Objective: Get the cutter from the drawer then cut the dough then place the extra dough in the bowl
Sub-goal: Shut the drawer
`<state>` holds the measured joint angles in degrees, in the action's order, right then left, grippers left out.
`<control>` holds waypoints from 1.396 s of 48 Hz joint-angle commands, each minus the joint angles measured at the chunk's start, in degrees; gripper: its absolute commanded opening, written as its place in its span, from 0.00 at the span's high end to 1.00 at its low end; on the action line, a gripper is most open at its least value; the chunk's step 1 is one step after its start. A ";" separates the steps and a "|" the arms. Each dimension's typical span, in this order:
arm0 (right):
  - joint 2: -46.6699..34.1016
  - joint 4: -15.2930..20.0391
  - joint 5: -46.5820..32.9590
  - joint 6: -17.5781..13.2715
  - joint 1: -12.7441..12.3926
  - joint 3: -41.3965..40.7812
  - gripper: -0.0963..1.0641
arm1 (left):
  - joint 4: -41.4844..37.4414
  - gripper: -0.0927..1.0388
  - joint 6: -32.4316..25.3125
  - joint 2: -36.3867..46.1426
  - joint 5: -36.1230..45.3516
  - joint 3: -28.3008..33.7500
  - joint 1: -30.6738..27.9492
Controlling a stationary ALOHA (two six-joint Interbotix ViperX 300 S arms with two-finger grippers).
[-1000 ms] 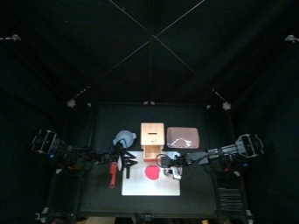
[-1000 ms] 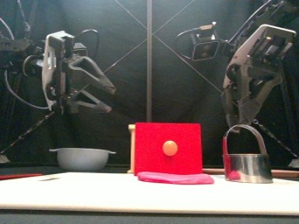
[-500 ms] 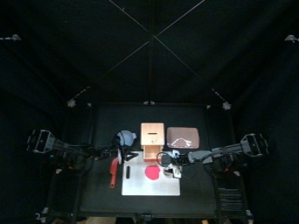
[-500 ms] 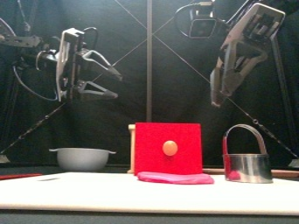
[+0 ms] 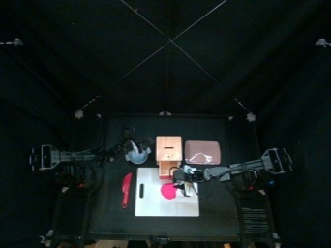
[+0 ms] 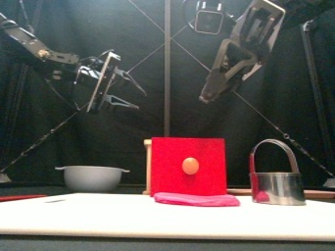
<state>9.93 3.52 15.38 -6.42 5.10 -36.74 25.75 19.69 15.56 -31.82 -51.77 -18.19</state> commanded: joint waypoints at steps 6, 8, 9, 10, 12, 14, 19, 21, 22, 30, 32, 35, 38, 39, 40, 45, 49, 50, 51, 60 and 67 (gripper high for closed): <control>-2.99 -2.02 -0.70 0.09 -1.05 3.69 0.49 | 1.49 0.19 1.05 -6.77 11.51 9.76 -6.77; -3.60 -2.55 -0.62 0.00 -1.14 4.13 0.49 | 1.58 0.19 1.05 -8.35 13.45 11.51 -7.47; -3.96 -2.72 -0.53 0.00 -1.14 4.39 0.49 | 1.58 0.19 1.05 -9.14 14.24 12.39 -7.82; -4.22 -2.90 -0.53 0.00 -1.14 4.57 0.49 | 1.67 0.19 1.05 -9.93 15.12 13.27 -8.17; -4.83 -3.08 -0.44 0.00 -1.14 5.01 0.49 | 1.67 0.19 1.05 -11.51 16.44 14.94 -8.61; -5.45 -3.25 -0.26 0.00 -1.14 5.45 0.50 | 1.76 0.19 1.14 -13.10 18.19 16.61 -9.14; -6.68 -3.25 0.53 -0.09 -1.23 6.42 0.50 | 2.64 0.19 1.05 -16.61 21.71 20.57 -10.20; -7.03 -3.34 0.79 -0.09 -1.23 6.59 0.50 | 2.81 0.19 0.97 -18.28 23.82 22.76 -10.81; -7.29 -3.34 1.05 -0.09 -1.23 6.68 0.50 | 2.72 0.19 0.97 -18.90 24.61 23.55 -10.99; -8.61 -3.78 2.20 -0.09 -1.49 7.03 0.50 | 2.72 0.19 0.97 -23.38 31.55 30.15 -12.39; -8.88 -3.78 2.29 -0.09 -1.58 6.94 0.50 | 2.72 0.19 0.97 -24.35 32.87 31.29 -12.48; -9.32 -3.78 2.46 -0.09 -1.58 6.94 0.50 | 2.72 0.19 0.97 -25.40 34.19 32.52 -12.57; -9.58 -3.87 2.81 -0.09 -1.58 7.03 0.50 | 2.64 0.19 0.88 -26.10 34.89 33.40 -12.66; -9.58 -3.87 2.99 -0.09 -1.58 6.94 0.50 | 2.72 0.19 0.88 -26.19 34.98 33.57 -12.66; -9.67 -3.87 3.08 -0.09 -1.58 6.94 0.50 | 2.72 0.19 0.88 -26.28 35.16 33.75 -12.74; -10.20 -3.87 3.87 -0.09 -1.67 7.03 0.50 | 2.72 0.19 0.97 -26.89 36.47 34.28 -13.10; -10.55 -3.87 4.22 -0.09 -1.76 7.21 0.50 | 2.72 0.19 0.97 -27.42 37.53 34.19 -13.54; -10.72 -3.96 4.39 -0.09 -1.76 7.29 0.50 | 2.72 0.19 0.97 -27.42 37.62 34.10 -13.54; -10.81 -4.04 4.39 -0.09 -1.85 7.29 0.50 | 2.72 0.19 0.97 -27.51 37.71 34.10 -13.62; -11.16 -4.31 5.10 -0.09 -2.55 7.38 0.50 | 2.37 0.19 0.70 -27.60 38.06 34.19 -14.15; -11.60 -4.39 5.45 -0.09 -2.90 7.38 0.50 | 2.20 0.19 0.70 -27.60 38.41 33.93 -14.24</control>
<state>-2.64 -0.79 20.83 -6.50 2.64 -30.67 28.21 20.48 -12.92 6.59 -19.25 -32.17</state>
